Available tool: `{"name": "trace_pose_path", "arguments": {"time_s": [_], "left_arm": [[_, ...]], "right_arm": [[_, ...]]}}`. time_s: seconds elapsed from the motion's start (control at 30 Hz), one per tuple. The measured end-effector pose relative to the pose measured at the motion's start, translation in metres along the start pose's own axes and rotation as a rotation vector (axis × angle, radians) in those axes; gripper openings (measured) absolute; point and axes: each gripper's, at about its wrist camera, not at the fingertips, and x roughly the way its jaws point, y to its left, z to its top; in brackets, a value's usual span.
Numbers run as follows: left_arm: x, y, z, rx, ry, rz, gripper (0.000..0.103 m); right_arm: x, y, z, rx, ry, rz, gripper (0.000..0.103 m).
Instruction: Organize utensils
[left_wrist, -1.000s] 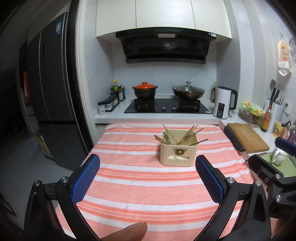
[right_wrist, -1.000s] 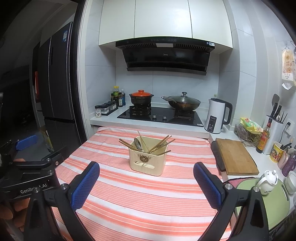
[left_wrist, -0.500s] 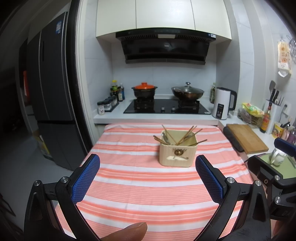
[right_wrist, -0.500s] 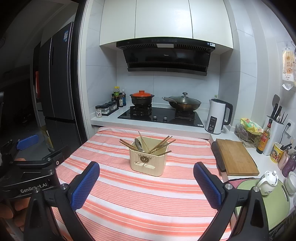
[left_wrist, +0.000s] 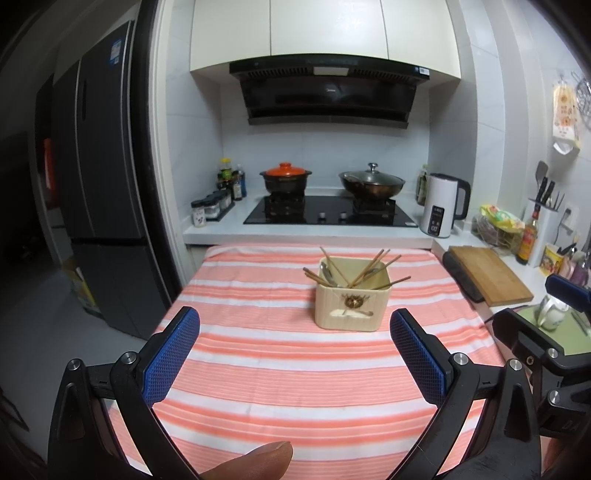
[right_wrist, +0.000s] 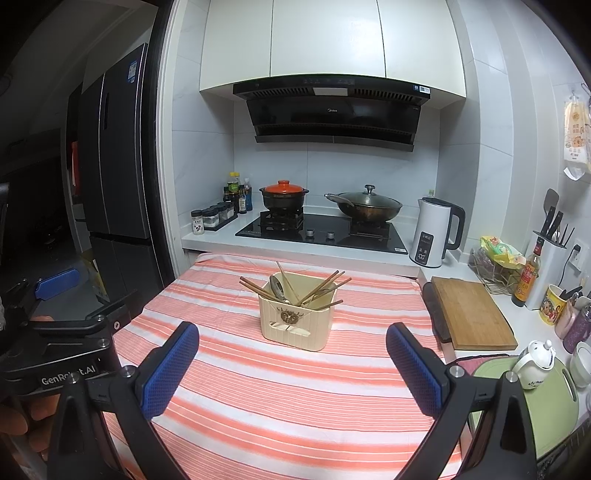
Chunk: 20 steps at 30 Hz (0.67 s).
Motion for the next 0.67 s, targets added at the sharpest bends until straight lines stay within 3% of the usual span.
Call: {"name": "trace_pose_path", "arguments": {"time_s": [0.47,0.67], "left_arm": [[0.0047,0.0014,-0.0025,-0.001,0.007,-0.02,0.103],[0.0068,0.002,-0.0083,-0.013,-0.04,-0.02,0.103]], "right_arm": [[0.0034,-0.001,-0.0009,-0.002,0.008,-0.001,0.103],[0.0089,-0.0039,-0.0025,0.001,0.018,-0.001,0.103]]}}
